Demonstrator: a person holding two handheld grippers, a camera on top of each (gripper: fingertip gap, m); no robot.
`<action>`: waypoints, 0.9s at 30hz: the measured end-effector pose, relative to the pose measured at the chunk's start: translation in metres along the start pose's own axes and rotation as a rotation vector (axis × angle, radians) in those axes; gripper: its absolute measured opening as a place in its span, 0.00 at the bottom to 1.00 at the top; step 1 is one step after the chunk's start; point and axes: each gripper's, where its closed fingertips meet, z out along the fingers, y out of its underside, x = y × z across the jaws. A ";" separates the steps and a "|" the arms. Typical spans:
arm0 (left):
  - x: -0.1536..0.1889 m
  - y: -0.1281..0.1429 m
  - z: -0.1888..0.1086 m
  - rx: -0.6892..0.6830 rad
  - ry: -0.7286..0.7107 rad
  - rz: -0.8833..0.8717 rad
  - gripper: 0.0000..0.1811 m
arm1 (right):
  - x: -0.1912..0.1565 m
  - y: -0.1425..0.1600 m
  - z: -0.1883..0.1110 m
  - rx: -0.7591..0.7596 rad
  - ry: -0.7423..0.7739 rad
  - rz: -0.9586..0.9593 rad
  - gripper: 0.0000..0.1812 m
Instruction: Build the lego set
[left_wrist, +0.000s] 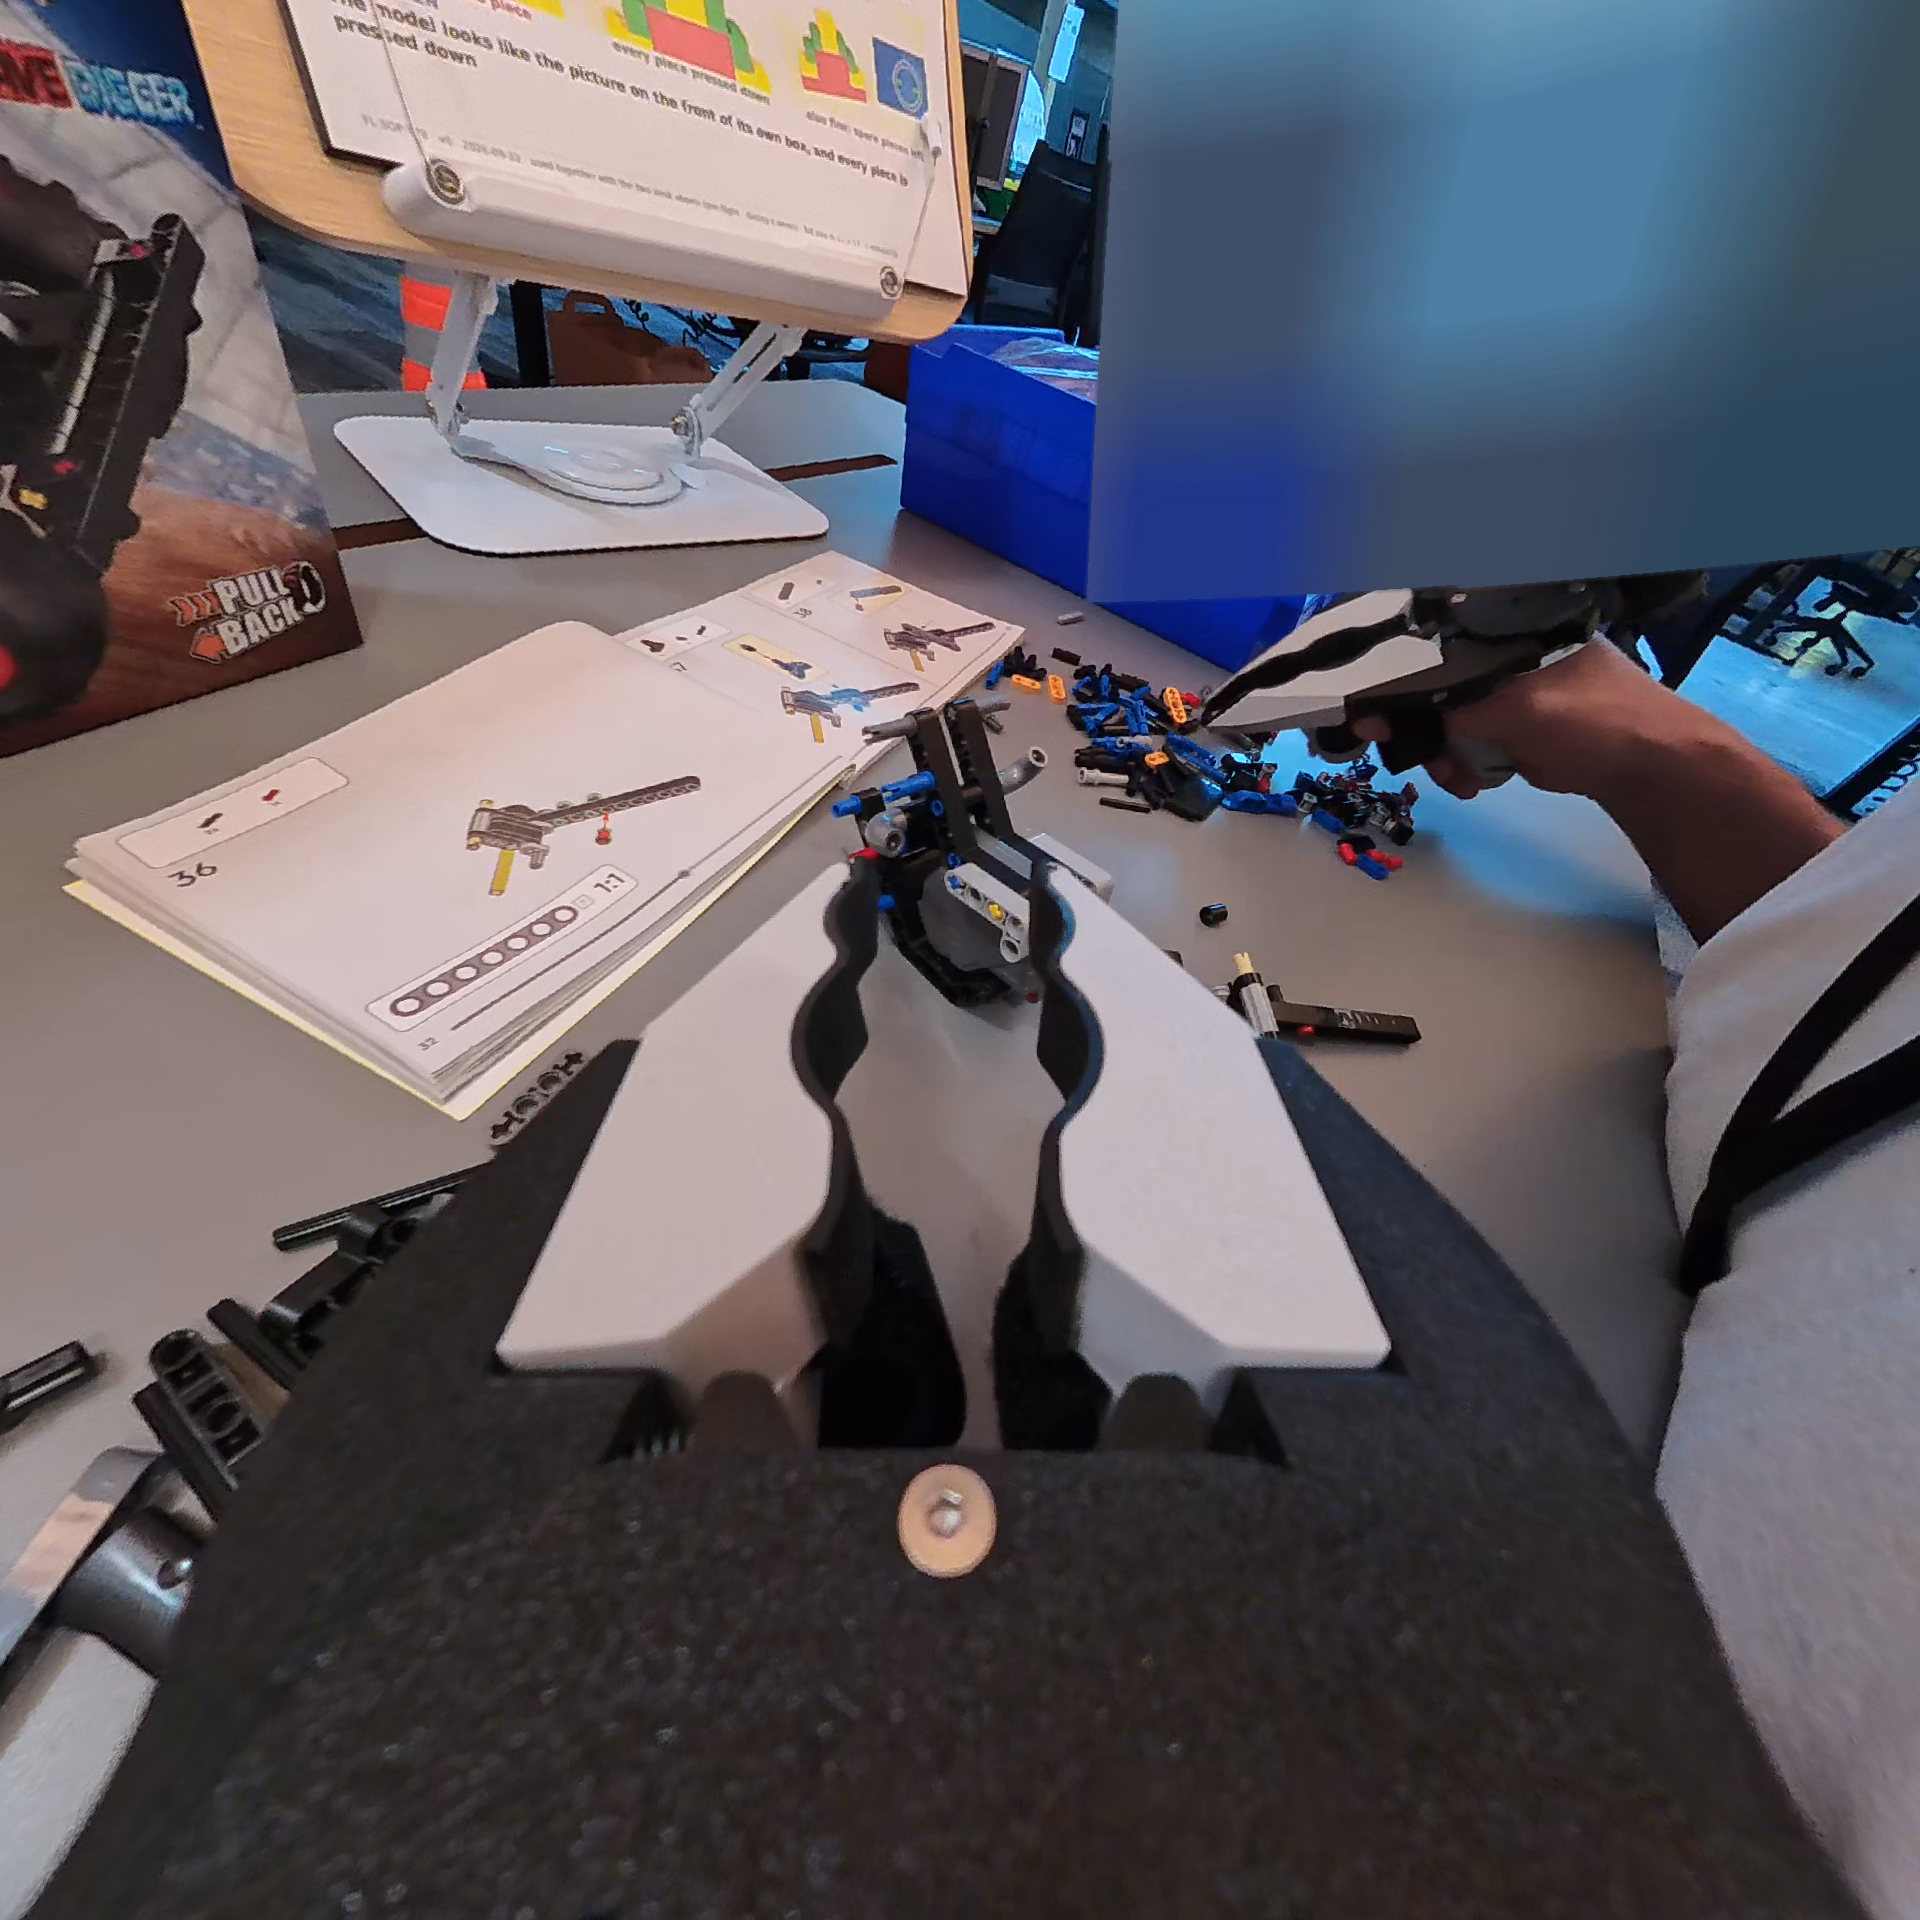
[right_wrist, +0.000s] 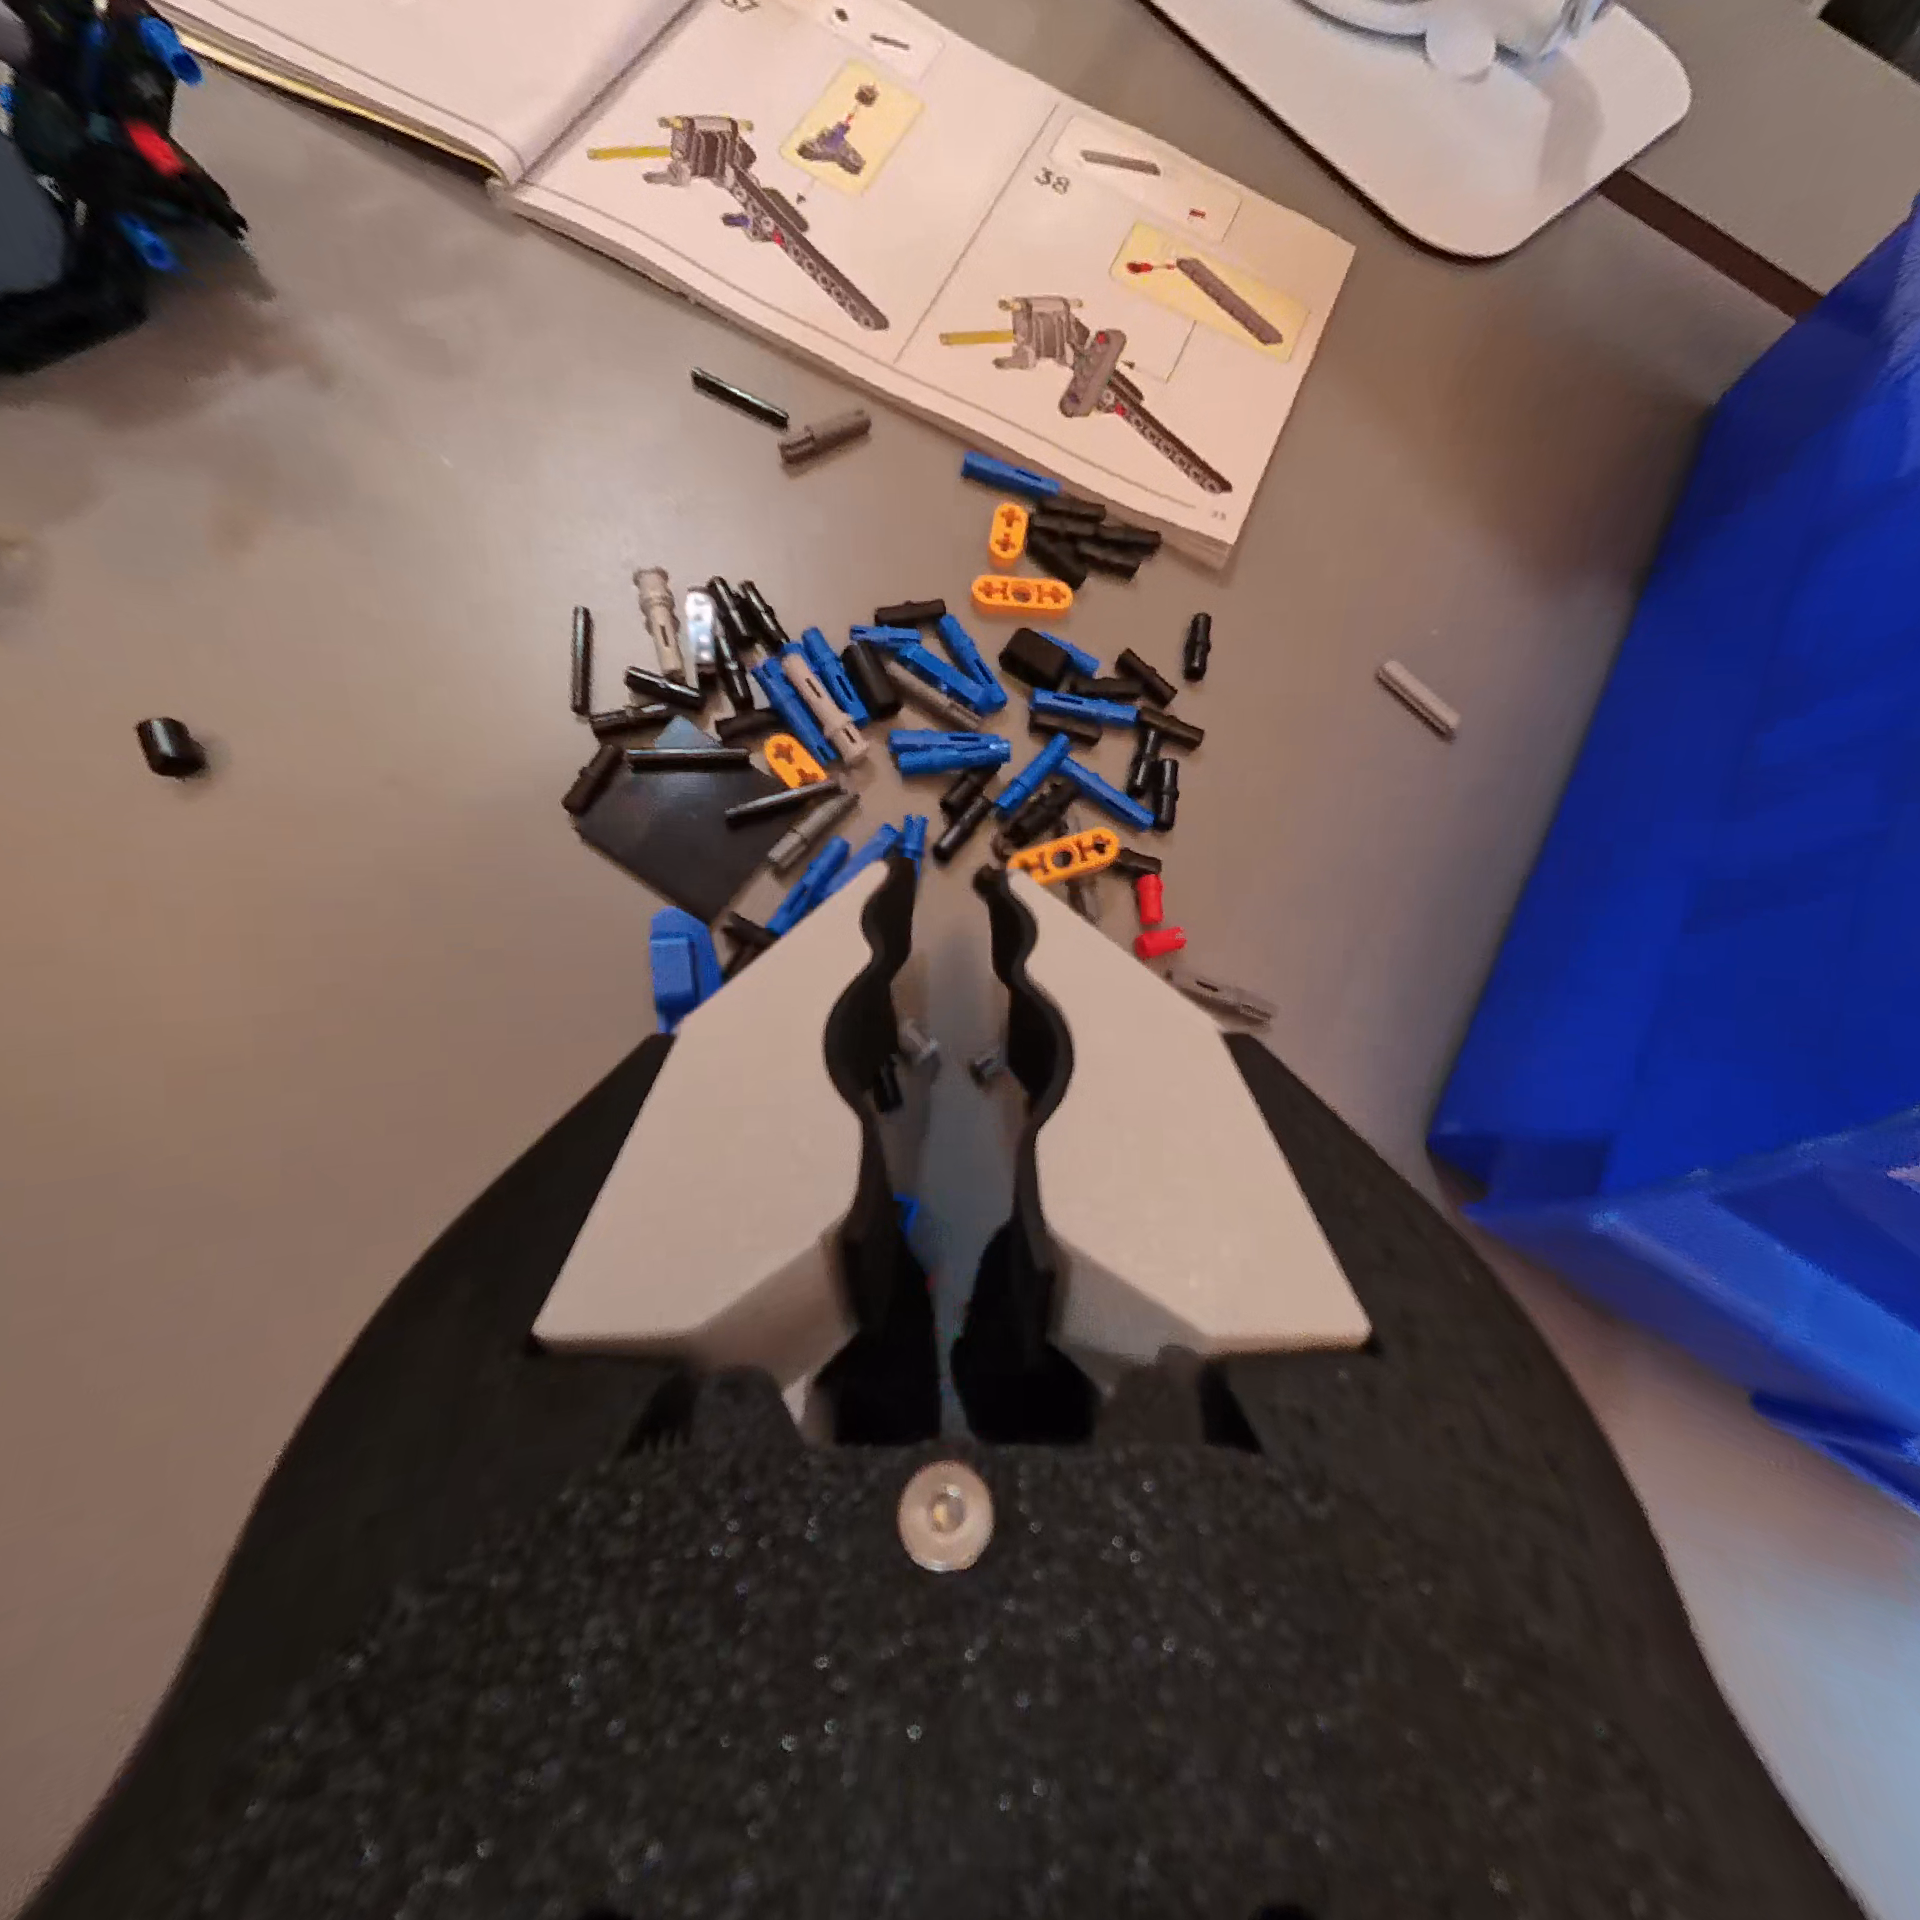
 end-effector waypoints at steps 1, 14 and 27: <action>0.000 0.000 0.000 0.002 0.002 -0.003 0.15 | 0.002 0.002 -0.001 -0.004 0.004 0.004 0.08; 0.000 -0.001 0.000 0.002 0.007 -0.009 0.15 | -0.033 0.001 -0.002 -0.029 -0.133 0.017 0.06; 0.004 -0.004 -0.004 0.019 0.014 -0.005 0.15 | -0.034 0.007 0.006 -0.130 -0.131 0.030 0.03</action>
